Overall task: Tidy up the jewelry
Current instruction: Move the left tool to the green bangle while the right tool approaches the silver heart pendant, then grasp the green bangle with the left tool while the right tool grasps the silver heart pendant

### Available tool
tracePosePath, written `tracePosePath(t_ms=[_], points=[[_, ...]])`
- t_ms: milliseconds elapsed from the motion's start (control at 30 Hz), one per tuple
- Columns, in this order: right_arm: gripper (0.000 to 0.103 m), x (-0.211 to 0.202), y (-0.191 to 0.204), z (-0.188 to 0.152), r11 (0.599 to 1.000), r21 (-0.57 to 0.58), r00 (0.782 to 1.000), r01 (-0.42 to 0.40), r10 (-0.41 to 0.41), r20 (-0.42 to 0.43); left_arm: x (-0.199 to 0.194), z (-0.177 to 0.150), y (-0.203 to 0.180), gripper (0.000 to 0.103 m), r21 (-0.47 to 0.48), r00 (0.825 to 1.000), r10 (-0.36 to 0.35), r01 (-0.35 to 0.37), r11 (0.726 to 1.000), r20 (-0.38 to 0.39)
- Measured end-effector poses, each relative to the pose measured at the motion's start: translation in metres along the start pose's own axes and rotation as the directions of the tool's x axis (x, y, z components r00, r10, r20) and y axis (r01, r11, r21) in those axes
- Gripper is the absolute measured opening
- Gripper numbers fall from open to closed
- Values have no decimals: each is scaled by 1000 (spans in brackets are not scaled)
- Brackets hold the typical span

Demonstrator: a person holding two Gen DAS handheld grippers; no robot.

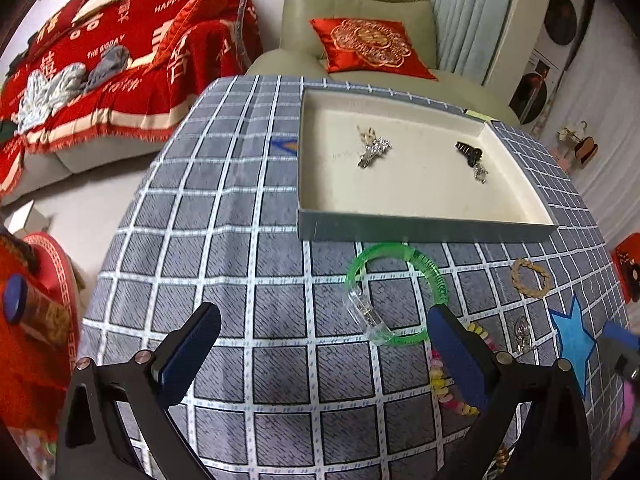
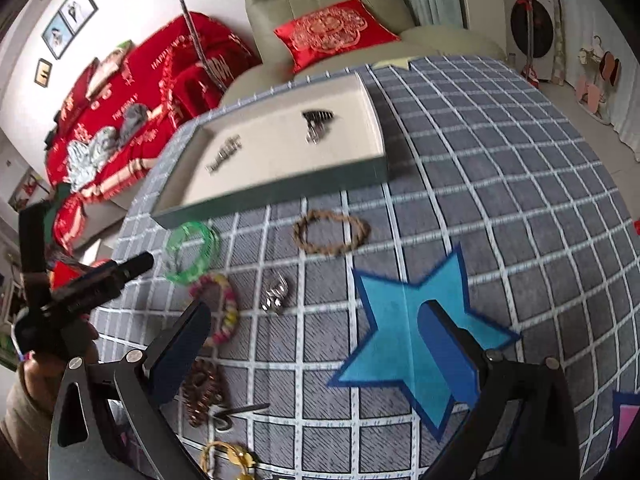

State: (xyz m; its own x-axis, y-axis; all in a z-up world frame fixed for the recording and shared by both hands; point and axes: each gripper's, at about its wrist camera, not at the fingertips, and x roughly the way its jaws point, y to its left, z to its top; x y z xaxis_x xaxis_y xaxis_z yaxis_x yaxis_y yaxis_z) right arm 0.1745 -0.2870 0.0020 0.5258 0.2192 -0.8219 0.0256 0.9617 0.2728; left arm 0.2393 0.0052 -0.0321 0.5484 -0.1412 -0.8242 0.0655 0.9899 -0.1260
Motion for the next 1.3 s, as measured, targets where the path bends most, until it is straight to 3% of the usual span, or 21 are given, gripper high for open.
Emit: tracePosePath(t_ms=[433, 567, 800, 900, 967, 1100, 1167, 1300], points=[[97, 36, 22, -9, 993, -72, 995, 91, -94, -45, 28, -1, 2, 103, -50, 998, 26, -29, 998, -51], [83, 44, 29, -10, 990, -94, 993, 102, -107, -56, 32, 1, -1, 103, -44, 998, 33, -36, 998, -50], [72, 51, 44, -9, 975, -160, 987, 152, -159, -31, 37, 0, -8, 100, -14, 997, 49, -50, 999, -58], [62, 54, 51, -8, 968, -187, 984, 168, -175, -20, 38, 0, -13, 99, 12, 996, 66, -65, 998, -59], [52, 56, 56, -7, 960, -212, 981, 184, -191, -16, 38, -1, -15, 94, 26, 996, 75, -74, 997, -54], [43, 57, 62, -8, 954, -236, 981, 183, -192, -16, 36, -1, -20, 83, 63, 996, 79, -75, 995, -50], [29, 56, 62, -7, 955, -234, 981, 184, -193, -15, 35, -1, -22, 77, 74, 996, 74, -71, 995, -46], [17, 55, 60, -7, 957, -227, 982, 181, -189, -14, 32, -1, -30, 38, 113, 997, 62, -58, 992, -34]])
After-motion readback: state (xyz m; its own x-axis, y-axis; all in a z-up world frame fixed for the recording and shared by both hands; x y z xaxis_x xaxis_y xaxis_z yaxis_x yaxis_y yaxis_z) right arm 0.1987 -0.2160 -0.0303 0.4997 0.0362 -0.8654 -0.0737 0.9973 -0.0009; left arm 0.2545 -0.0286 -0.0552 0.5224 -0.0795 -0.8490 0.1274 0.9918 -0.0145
